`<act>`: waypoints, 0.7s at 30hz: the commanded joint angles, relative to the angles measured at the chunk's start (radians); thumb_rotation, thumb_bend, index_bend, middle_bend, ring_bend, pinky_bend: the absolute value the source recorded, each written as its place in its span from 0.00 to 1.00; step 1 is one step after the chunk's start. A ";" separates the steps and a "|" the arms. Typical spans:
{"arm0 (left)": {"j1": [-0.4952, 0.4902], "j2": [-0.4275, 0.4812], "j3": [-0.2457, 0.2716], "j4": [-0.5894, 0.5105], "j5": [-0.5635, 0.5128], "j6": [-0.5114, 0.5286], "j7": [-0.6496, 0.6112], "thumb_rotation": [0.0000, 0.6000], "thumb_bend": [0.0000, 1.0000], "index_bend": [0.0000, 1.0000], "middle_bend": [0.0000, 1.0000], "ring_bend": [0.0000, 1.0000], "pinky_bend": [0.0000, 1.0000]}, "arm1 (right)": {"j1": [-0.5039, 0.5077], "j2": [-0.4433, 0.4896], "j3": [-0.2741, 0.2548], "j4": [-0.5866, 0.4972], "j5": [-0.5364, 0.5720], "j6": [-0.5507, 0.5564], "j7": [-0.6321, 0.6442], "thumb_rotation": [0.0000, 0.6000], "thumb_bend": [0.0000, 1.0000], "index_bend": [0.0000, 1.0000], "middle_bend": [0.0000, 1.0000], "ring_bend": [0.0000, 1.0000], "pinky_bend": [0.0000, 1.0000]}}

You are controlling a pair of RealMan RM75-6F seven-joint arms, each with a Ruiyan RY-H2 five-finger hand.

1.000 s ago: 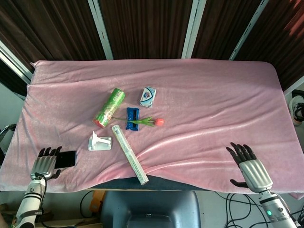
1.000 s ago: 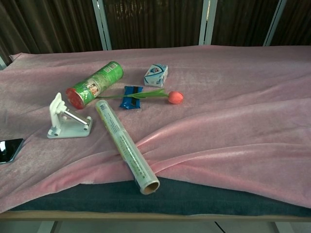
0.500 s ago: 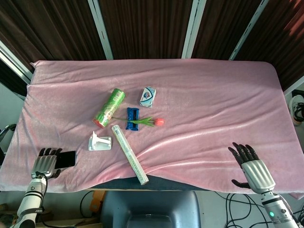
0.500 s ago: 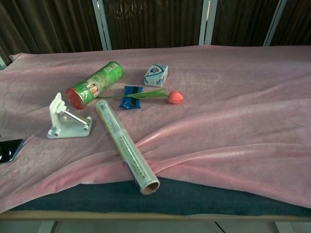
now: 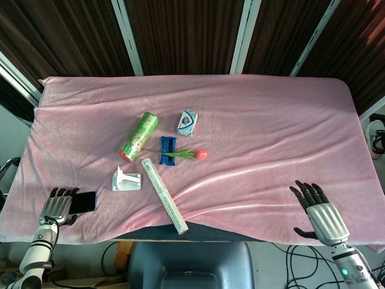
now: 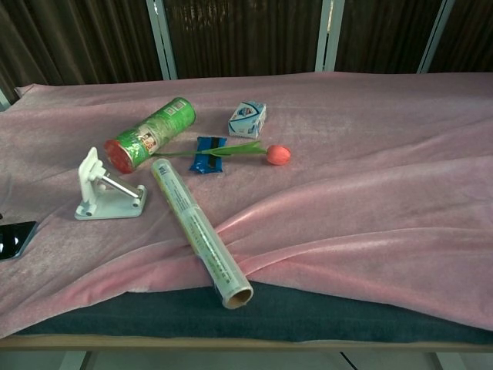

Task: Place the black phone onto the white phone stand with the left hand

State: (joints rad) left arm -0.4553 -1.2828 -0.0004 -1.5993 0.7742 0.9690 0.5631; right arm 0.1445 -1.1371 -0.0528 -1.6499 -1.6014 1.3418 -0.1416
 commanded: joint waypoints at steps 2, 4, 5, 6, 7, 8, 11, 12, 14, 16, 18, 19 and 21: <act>-0.006 0.003 0.007 0.007 0.009 -0.011 -0.012 1.00 0.32 0.32 0.50 0.21 0.00 | 0.000 -0.001 -0.001 0.001 -0.001 -0.001 -0.001 1.00 0.24 0.00 0.00 0.00 0.07; -0.007 0.005 0.008 0.012 0.024 -0.017 -0.029 1.00 0.32 0.43 0.62 0.28 0.00 | 0.000 -0.001 -0.001 0.001 -0.001 -0.001 -0.002 1.00 0.24 0.00 0.00 0.00 0.07; -0.006 0.006 0.009 0.014 0.036 -0.020 -0.038 1.00 0.32 0.48 0.69 0.34 0.00 | 0.001 -0.002 0.000 0.001 -0.001 -0.002 -0.002 1.00 0.24 0.00 0.00 0.00 0.07; -0.005 0.008 0.010 0.017 0.052 -0.020 -0.053 1.00 0.32 0.52 0.73 0.37 0.01 | 0.001 -0.002 0.000 0.001 -0.001 -0.002 -0.002 1.00 0.24 0.00 0.00 0.00 0.07; -0.003 0.010 0.011 0.019 0.065 -0.019 -0.063 1.00 0.32 0.57 0.79 0.42 0.02 | 0.001 -0.003 0.000 0.001 -0.001 -0.002 -0.002 1.00 0.24 0.00 0.00 0.00 0.07; -0.001 0.011 0.012 0.021 0.077 -0.017 -0.073 1.00 0.32 0.61 0.84 0.46 0.03 | 0.000 -0.003 0.000 0.002 -0.001 -0.002 -0.002 1.00 0.24 0.00 0.00 0.00 0.07; 0.000 0.018 0.009 0.028 0.105 -0.019 -0.102 1.00 0.32 0.67 0.91 0.52 0.04 | 0.000 -0.003 -0.001 0.002 -0.002 -0.002 -0.002 1.00 0.24 0.00 0.00 0.00 0.07; 0.002 0.019 0.010 0.032 0.118 -0.018 -0.115 1.00 0.33 0.68 0.92 0.53 0.04 | 0.000 -0.003 -0.001 0.002 -0.003 -0.001 -0.003 1.00 0.24 0.00 0.00 0.00 0.07; 0.006 0.021 0.012 0.037 0.141 -0.018 -0.137 1.00 0.33 0.69 0.95 0.55 0.04 | 0.000 -0.004 -0.001 0.002 -0.003 -0.001 -0.003 1.00 0.24 0.00 0.00 0.00 0.07; 0.015 0.023 0.013 0.042 0.179 -0.016 -0.176 1.00 0.33 0.70 0.96 0.57 0.04 | 0.000 -0.004 -0.001 0.002 -0.004 -0.001 -0.003 1.00 0.24 0.00 0.00 0.00 0.07; 0.024 0.027 0.012 0.045 0.213 -0.009 -0.216 1.00 0.33 0.71 0.97 0.58 0.05 | -0.001 -0.003 -0.001 0.002 -0.004 0.000 -0.002 1.00 0.24 0.00 0.00 0.00 0.07; 0.026 0.028 0.013 0.047 0.219 -0.009 -0.223 1.00 0.34 0.72 0.97 0.59 0.05 | -0.001 -0.003 -0.001 0.002 -0.004 0.000 -0.001 1.00 0.24 0.00 0.00 0.00 0.07; 0.028 0.028 0.013 0.048 0.226 -0.007 -0.232 1.00 0.34 0.72 0.98 0.59 0.05 | -0.001 -0.003 -0.001 0.002 -0.004 0.001 -0.001 1.00 0.24 0.00 0.00 0.00 0.07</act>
State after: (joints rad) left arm -0.4322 -1.2568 0.0120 -1.5546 0.9916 0.9588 0.3413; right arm 0.1436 -1.1401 -0.0543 -1.6476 -1.6057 1.3425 -0.1426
